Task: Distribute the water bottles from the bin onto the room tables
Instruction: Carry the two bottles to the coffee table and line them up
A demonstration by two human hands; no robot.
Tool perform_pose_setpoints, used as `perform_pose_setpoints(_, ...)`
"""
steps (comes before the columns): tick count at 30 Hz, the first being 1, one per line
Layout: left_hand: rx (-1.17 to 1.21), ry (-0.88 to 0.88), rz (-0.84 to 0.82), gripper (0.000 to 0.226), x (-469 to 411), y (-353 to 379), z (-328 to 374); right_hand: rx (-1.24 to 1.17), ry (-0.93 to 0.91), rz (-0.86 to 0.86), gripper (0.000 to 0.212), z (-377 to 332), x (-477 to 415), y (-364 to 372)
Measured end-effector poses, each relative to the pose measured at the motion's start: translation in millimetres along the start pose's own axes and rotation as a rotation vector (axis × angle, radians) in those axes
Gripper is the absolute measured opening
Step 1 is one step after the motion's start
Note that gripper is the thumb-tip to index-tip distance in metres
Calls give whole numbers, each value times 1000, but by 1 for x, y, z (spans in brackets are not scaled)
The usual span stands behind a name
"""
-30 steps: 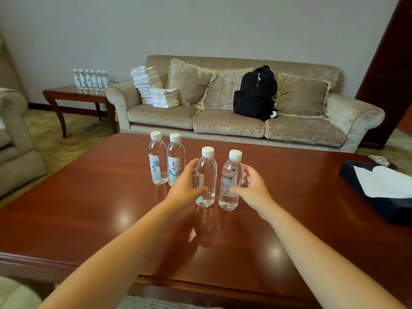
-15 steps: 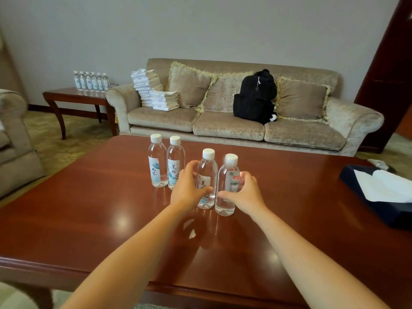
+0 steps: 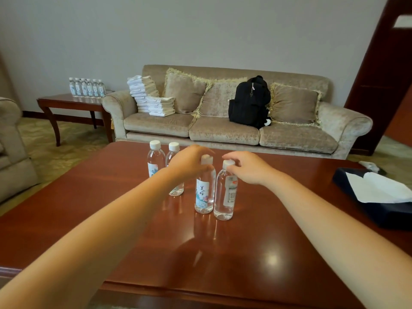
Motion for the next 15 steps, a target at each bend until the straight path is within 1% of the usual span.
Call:
perform_pose_setpoints(2,-138,12,-37,51,-5,1,3,87,15,-114,48,-3,-4,0)
perform_pose_setpoints(3,-176,12,-51,50,-7,1,3,117,16,-163,45,-4,-6,0)
perform_pose_setpoints(5,-232,19,-59,44,-10,1,4,134,8,-221,26,-6,-9,1)
perform_pose_setpoints(6,-265,29,-53,40,-11,0,5,140,6,-225,18,-7,-10,0)
perform_pose_setpoints(7,-304,45,-43,37,-12,-1,7,148,7,-217,15,-7,-13,-1)
perform_pose_setpoints(9,-384,94,-13,36,-17,-3,8,167,17,-179,21,-8,-16,-3)
perform_pose_setpoints(12,-468,144,13,44,-27,-6,5,150,39,-111,35,-6,-23,-1)
perform_pose_setpoints(15,-512,167,21,48,-36,-8,0,138,54,-66,26,-2,-31,2)
Point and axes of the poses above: each hand's wrist, its own x-axis away from the middle knuckle, its own y-axis out of the palm, z = x × y, the point moved 9 cm from there along -x, towards the middle knuckle, and after that the axes turned 11 degrees about -y, right-handed, at the moved point
